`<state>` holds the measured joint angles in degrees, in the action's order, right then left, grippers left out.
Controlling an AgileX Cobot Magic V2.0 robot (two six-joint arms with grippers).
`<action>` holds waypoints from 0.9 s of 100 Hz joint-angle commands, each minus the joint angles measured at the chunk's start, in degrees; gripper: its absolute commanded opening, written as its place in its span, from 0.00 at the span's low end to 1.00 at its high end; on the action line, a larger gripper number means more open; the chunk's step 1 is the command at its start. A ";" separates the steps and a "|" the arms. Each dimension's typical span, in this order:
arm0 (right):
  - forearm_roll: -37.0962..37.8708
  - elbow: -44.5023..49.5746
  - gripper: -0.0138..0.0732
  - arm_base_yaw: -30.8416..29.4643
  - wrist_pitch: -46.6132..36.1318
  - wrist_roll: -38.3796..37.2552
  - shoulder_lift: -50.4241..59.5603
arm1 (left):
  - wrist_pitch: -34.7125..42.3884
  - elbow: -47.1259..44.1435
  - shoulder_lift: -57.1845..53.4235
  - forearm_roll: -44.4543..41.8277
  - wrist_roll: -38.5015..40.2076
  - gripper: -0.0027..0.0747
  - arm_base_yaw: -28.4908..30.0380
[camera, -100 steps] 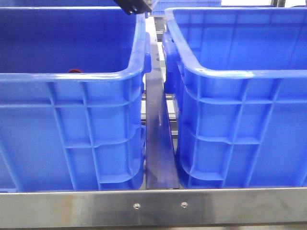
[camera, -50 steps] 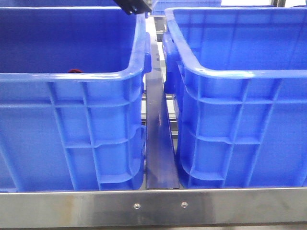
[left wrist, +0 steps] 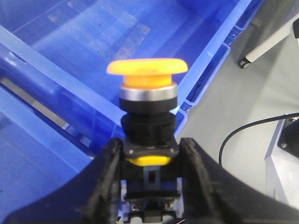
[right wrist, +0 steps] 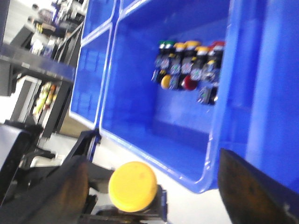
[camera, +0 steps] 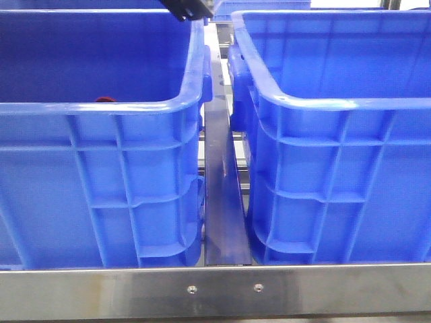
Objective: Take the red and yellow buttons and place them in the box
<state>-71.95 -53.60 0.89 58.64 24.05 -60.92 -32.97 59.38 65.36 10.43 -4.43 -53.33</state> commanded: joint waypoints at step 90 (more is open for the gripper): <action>-4.30 -2.91 0.42 17.93 -7.29 2.21 -6.93 | 5.50 1.64 -1.22 0.92 0.15 0.09 -0.35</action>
<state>-72.70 -54.48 18.83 51.56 25.40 -68.82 -31.96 59.35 65.36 10.43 -4.43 -53.33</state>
